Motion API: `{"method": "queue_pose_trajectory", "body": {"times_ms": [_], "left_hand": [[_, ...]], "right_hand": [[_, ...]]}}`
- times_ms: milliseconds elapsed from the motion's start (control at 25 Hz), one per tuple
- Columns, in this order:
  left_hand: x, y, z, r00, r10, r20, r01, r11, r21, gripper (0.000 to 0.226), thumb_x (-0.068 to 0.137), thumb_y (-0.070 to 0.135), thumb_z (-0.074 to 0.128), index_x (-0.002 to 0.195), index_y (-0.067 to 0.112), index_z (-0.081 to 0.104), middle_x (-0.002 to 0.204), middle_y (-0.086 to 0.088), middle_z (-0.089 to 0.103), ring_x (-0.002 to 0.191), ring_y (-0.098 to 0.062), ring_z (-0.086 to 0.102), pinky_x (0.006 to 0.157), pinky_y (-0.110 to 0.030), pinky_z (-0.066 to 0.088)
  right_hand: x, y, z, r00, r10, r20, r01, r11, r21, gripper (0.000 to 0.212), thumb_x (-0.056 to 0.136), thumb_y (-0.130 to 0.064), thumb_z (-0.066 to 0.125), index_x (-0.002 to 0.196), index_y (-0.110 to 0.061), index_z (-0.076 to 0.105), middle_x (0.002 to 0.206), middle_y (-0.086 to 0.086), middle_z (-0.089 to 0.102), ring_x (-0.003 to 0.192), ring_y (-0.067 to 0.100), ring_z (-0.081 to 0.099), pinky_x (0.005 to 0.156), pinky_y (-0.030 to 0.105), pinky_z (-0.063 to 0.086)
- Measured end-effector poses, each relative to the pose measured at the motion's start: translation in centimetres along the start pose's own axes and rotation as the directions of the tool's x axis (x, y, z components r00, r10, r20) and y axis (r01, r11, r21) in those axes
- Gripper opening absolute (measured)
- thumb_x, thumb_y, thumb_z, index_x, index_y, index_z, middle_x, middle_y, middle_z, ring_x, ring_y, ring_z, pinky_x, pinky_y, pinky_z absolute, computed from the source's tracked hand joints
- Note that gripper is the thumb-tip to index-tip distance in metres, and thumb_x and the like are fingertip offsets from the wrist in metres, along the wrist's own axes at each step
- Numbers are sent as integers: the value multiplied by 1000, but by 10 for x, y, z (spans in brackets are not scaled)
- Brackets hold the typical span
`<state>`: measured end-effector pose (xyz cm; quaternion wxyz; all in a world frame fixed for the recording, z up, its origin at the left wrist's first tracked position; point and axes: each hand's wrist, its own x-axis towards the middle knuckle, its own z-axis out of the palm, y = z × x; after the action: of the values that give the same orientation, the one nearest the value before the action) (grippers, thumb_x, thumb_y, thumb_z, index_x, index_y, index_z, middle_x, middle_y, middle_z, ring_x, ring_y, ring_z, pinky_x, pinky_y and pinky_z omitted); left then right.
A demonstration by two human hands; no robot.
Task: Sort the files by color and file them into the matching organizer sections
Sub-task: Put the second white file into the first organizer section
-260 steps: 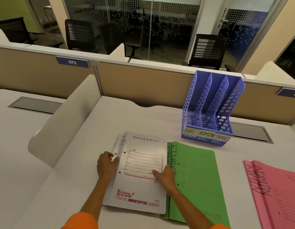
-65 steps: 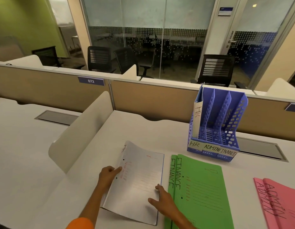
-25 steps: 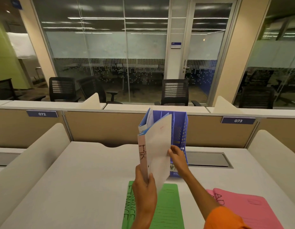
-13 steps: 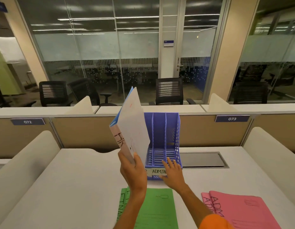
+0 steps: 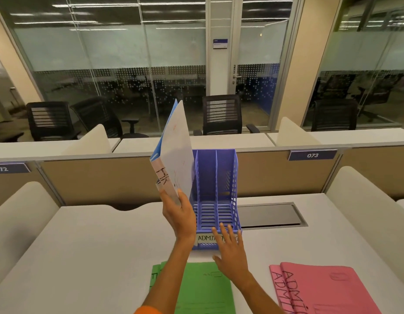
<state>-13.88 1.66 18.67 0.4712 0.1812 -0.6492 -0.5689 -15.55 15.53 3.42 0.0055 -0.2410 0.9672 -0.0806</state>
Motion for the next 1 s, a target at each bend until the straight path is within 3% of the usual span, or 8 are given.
{"method": "queue_pose_trajectory", "body": {"times_ms": [80,200,280,440,560,640,880,1000], "left_hand": [[3,-11,6,1000,-5,9,5,1000,-12,53,98,23,51,145,13,29,147,-13,42,130,-26,48,90,-15,50],[4,-33,11,999,-49,16,49,998,31,56,99,21,52,148,18,26,149,-12,40,133,-27,47,97,-38,53],[3,-46,10,998,-65,23,63,996,59,59,99,19,52,150,23,22,150,-12,38,135,-28,44,99,-42,52],[0,-66,13,996,-84,19,81,989,120,59,100,18,51,138,51,19,151,-13,35,135,-31,42,100,-45,50],[-7,-83,19,988,-150,21,144,971,192,48,100,18,51,140,31,27,149,-15,35,135,-36,41,97,-57,51],[-11,-92,24,983,-181,34,169,961,219,48,100,16,52,143,19,30,151,-16,35,136,-38,40,100,-57,49],[-26,-113,24,940,-326,97,273,893,357,44,98,12,54,139,9,38,147,-20,43,131,-40,48,97,-52,53],[-31,-118,20,938,-329,108,261,877,403,39,96,12,57,132,6,45,144,-21,48,125,-42,53,95,-51,53]], "right_hand": [[0,1,2,1000,8,-17,-8,1000,5,90,84,-42,69,153,-30,12,162,6,7,148,33,4,110,42,-25],[1,5,7,999,12,-33,-12,1000,9,89,85,-39,68,153,-30,12,161,6,10,148,33,5,112,41,-21],[2,6,7,999,10,-41,-10,1000,6,88,84,-38,69,153,-30,15,161,7,14,148,32,8,113,40,-21],[2,5,7,999,26,-33,-25,999,22,94,69,-42,82,148,-28,34,154,8,36,142,31,32,115,42,-7],[3,5,10,998,14,-65,-12,1000,28,94,69,-43,82,148,-27,35,153,9,39,141,32,35,115,43,-1],[3,6,11,998,13,-65,-11,1000,24,93,71,-42,81,149,-28,33,154,9,37,142,32,33,115,44,0],[4,6,12,998,27,-48,-26,999,34,92,76,-42,77,151,-29,25,156,8,32,145,32,27,115,42,-4],[5,6,12,999,32,-34,-31,999,32,91,78,-42,76,151,-28,25,157,9,30,145,32,25,115,42,-8]]}}
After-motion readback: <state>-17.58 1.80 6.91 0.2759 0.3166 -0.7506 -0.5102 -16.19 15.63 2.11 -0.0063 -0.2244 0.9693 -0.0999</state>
